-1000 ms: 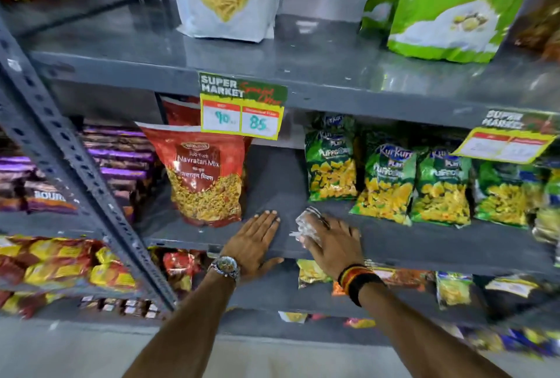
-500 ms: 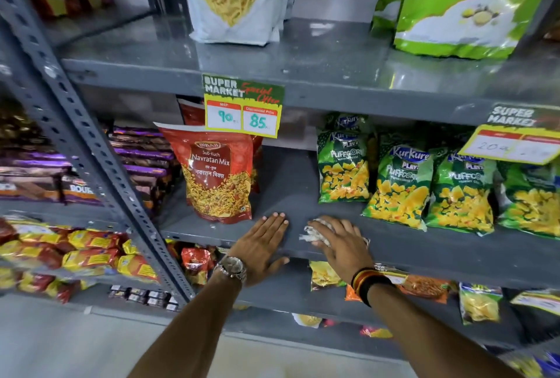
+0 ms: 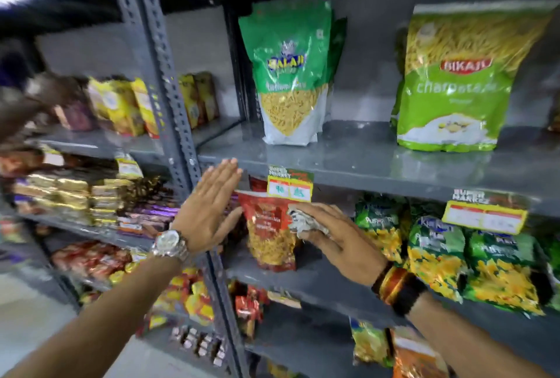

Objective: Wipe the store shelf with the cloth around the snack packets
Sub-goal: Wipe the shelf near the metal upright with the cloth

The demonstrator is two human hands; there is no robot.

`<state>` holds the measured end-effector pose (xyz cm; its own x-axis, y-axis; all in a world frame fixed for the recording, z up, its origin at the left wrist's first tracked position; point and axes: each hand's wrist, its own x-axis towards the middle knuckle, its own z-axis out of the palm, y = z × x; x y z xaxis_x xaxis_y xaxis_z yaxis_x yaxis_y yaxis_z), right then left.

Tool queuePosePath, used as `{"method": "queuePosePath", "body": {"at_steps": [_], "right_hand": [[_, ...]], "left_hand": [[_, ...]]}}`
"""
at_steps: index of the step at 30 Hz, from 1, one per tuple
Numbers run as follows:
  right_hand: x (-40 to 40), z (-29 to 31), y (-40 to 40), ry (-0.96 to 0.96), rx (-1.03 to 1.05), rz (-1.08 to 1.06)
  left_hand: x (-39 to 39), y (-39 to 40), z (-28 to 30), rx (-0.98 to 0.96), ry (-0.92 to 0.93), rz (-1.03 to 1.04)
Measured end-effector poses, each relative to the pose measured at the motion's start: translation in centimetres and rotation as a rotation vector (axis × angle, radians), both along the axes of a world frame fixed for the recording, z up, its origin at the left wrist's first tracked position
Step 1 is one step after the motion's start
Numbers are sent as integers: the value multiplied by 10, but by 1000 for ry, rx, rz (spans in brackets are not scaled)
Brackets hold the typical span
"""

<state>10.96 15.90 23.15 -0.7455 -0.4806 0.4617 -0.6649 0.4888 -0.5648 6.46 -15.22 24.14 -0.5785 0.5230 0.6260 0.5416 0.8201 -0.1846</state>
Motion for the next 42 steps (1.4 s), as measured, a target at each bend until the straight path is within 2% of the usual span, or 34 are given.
{"method": "queuePosePath", "body": {"at_steps": [7,12,16,24,28,34,38,42], "right_hand": [[-51,105,-57,222,42,-23],[-106,148,-113,208,85,-40],[-164,155,-172,194,147,-92],[-286,147,-241,49,77,-277],[-343,136,-245,48,230,-491],[-392,122,-243,-32,363,-676],[-411,118,-247,-127,376,-682],[-399,119,-251,-180,404,-520]], "left_hand": [[-70,-56,127,11,188,198],[-117,-92,177,-114,305,235],[-149,-107,181,-177,387,180],[-172,-117,172,-82,515,-5],[-175,-118,171,-27,522,-26],[-180,-118,170,2,543,-21],[-182,-119,169,9,558,-34],[-182,-119,170,1,560,-21]]}}
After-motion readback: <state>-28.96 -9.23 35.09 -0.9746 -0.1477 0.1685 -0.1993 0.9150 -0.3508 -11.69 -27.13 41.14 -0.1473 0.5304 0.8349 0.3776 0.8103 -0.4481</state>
